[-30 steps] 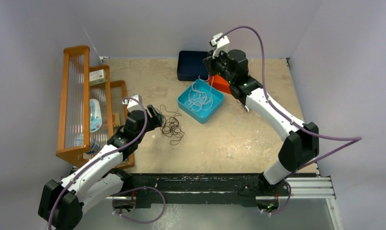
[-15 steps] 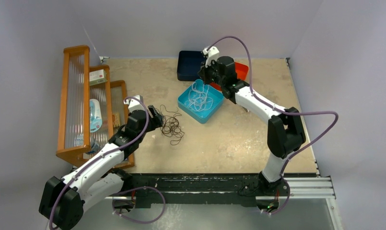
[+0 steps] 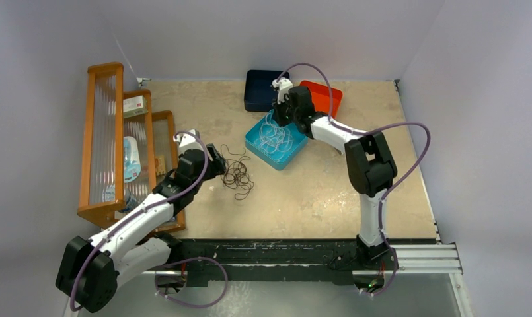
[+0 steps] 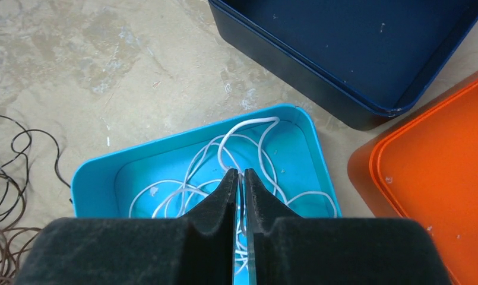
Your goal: Untangle the cables
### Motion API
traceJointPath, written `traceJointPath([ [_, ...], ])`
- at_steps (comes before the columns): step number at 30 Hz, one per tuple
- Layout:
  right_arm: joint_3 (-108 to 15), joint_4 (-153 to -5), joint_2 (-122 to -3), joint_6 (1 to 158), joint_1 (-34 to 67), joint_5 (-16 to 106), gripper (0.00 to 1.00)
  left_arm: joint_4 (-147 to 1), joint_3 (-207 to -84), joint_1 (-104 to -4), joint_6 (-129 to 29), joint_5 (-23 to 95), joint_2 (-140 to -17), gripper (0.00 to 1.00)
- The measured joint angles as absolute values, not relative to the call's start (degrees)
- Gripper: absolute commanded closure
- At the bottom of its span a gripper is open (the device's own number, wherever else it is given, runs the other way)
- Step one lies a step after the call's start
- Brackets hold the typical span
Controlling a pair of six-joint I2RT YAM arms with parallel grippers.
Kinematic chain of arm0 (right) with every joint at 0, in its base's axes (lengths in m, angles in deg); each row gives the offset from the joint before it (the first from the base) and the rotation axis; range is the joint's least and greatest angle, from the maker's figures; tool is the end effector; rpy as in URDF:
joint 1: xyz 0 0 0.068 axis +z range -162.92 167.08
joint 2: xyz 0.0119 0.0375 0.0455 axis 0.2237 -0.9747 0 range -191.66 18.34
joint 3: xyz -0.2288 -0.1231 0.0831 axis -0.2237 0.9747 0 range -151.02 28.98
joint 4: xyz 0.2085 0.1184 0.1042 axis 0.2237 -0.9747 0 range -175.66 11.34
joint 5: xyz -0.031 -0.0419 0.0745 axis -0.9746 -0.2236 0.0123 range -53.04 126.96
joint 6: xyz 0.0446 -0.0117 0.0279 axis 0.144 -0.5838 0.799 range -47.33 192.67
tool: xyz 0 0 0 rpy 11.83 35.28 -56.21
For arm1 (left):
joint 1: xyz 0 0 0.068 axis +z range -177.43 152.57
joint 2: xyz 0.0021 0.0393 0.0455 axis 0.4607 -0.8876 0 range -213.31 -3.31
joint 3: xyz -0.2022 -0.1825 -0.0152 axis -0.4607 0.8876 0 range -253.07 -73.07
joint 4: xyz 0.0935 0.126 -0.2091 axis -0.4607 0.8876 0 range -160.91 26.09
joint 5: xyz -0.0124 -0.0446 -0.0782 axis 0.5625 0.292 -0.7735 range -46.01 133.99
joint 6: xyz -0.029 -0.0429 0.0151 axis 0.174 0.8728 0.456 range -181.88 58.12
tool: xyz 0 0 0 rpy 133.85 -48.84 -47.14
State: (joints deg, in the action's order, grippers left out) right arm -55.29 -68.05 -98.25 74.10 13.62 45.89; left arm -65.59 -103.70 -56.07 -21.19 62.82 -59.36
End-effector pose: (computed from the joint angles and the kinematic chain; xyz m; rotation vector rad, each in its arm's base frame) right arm 0.4258 0.2188 0.2289 -0.5308 1.9021 0.4727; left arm 0.1917 -0.0916 0.2265 -0.4153 2.0581 -0.3912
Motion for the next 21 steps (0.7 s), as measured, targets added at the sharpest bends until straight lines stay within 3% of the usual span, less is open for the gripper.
traceJointPath([
  [7, -57.30, -69.65, -100.02, 73.27, 13.62, 45.93, 0.63, -65.68, -103.83, -56.07, -21.23, 62.80, -59.93, 0.35],
  [21, -55.77, -70.80, -89.64, 72.77, 13.62, 45.49, 0.56, -66.77, -105.10, -56.07, -22.50, 62.04, -63.67, 0.35],
])
